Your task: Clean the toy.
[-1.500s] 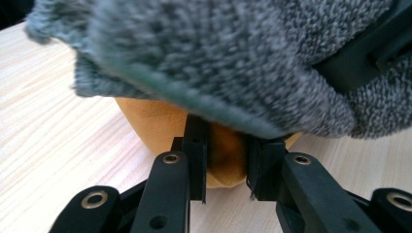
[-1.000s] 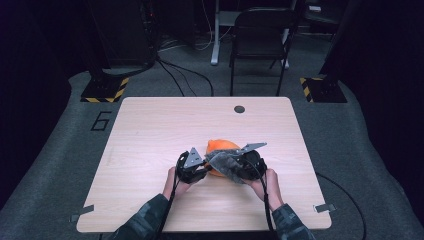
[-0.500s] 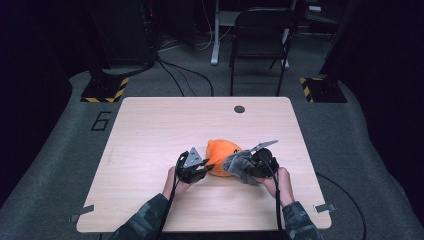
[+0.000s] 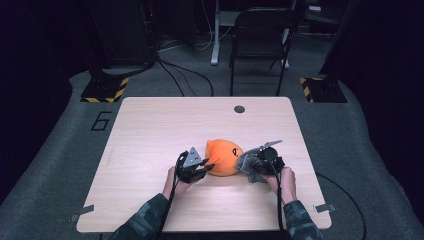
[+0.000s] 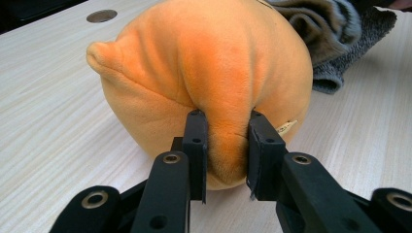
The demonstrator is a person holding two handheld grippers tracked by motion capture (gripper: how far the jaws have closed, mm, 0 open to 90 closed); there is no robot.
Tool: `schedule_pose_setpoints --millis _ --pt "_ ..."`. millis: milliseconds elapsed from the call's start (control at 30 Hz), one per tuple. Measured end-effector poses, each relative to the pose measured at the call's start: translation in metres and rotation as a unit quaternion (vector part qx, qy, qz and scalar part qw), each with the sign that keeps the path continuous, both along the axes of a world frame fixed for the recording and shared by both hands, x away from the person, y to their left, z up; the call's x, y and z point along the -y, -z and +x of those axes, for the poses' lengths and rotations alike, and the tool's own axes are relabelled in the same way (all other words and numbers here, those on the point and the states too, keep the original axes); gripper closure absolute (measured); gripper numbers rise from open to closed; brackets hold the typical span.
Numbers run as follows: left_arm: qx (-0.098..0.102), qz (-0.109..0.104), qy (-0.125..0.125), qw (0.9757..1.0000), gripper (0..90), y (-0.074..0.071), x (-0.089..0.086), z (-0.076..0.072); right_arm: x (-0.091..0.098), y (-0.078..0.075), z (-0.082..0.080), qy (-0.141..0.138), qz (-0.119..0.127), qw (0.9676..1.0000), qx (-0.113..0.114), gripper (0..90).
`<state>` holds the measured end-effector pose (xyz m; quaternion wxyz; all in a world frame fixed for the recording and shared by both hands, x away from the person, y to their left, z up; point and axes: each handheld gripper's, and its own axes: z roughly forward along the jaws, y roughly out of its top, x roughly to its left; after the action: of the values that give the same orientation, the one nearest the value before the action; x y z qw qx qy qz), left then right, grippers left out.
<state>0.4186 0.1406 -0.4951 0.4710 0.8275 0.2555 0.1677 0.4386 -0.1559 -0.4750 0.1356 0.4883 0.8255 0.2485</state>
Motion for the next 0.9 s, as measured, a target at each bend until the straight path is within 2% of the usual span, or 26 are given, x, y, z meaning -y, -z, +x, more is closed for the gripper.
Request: schedule_pose_setpoints --millis 33,100,133,200,300,367,400,433,467,567,633,667,733,800,833,867,900 --pt "0.0 -0.002 -0.001 1.0 73.1 0.0 0.0 0.0 0.002 -0.001 0.0 0.008 0.006 1.0 0.001 76.4" --pt "0.0 -0.004 -0.002 1.0 73.1 0.0 0.0 0.0 0.008 -0.006 0.0 0.006 0.022 0.9997 0.005 76.5" --pt "0.0 -0.004 -0.002 1.0 73.1 0.0 0.0 0.0 0.01 -0.012 -0.001 0.003 0.041 0.9991 0.009 76.6" --pt "0.0 -0.003 -0.002 1.0 73.1 0.0 0.0 0.0 0.01 -0.022 -0.005 -0.008 0.063 0.9978 0.016 76.7" --pt "0.0 -0.003 -0.002 1.0 73.1 0.0 0.0 0.0 0.001 -0.04 -0.015 -0.05 0.094 0.9939 0.025 76.7" --pt "0.0 -0.003 -0.002 1.0 73.1 0.0 0.0 0.0 -0.013 -0.049 -0.024 -0.088 0.113 0.9895 0.018 76.7" --pt "0.0 -0.003 -0.002 1.0 73.1 0.0 0.0 0.0 -0.02 -0.05 -0.026 -0.109 0.12 0.9866 0.021 76.8" --pt "0.0 -0.003 -0.002 1.0 73.1 0.0 0.0 0.0 -0.026 -0.052 -0.029 -0.118 0.125 0.985 0.016 76.8" --pt "0.0 -0.003 -0.002 1.0 73.1 0.0 0.0 0.0 -0.035 -0.052 -0.031 -0.137 0.126 0.9823 0.014 76.7" --pt "0.002 0.0 0.0 1.0 73.1 0.0 0.0 0.0 -0.053 -0.044 -0.035 -0.162 0.111 0.9805 0.001 76.7" --pt "0.003 0.002 0.0 1.0 73.2 0.0 0.0 0.0 -0.062 -0.034 -0.034 -0.162 0.094 0.9822 -0.007 76.7" --pt "0.0 0.0 0.001 1.0 73.2 0.001 0.001 0.0 -0.065 -0.029 -0.032 -0.16 0.094 0.9826 -0.015 76.6" --pt "0.0 0.001 0.001 1.0 73.2 0.001 0.001 0.0 -0.067 -0.022 -0.029 -0.157 0.08 0.9842 -0.011 76.7" --pt "0.0 0.0 0.002 1.0 73.2 0.001 0.001 0.001 -0.066 -0.021 -0.027 -0.159 0.081 0.9839 -0.015 76.7" --pt "0.0 -0.001 0.002 1.0 73.2 0.001 0.001 0.0 -0.066 -0.021 -0.028 -0.149 0.078 0.9857 -0.012 76.7" --pt "0.0 -0.001 0.002 1.0 73.3 0.001 0.001 0.0 -0.065 -0.021 -0.027 -0.155 0.078 0.9848 -0.014 76.7" --pt "0.0 -0.001 0.003 1.0 73.2 0.001 0.002 0.0 -0.064 -0.021 -0.027 -0.151 0.078 0.9854 -0.016 76.8"
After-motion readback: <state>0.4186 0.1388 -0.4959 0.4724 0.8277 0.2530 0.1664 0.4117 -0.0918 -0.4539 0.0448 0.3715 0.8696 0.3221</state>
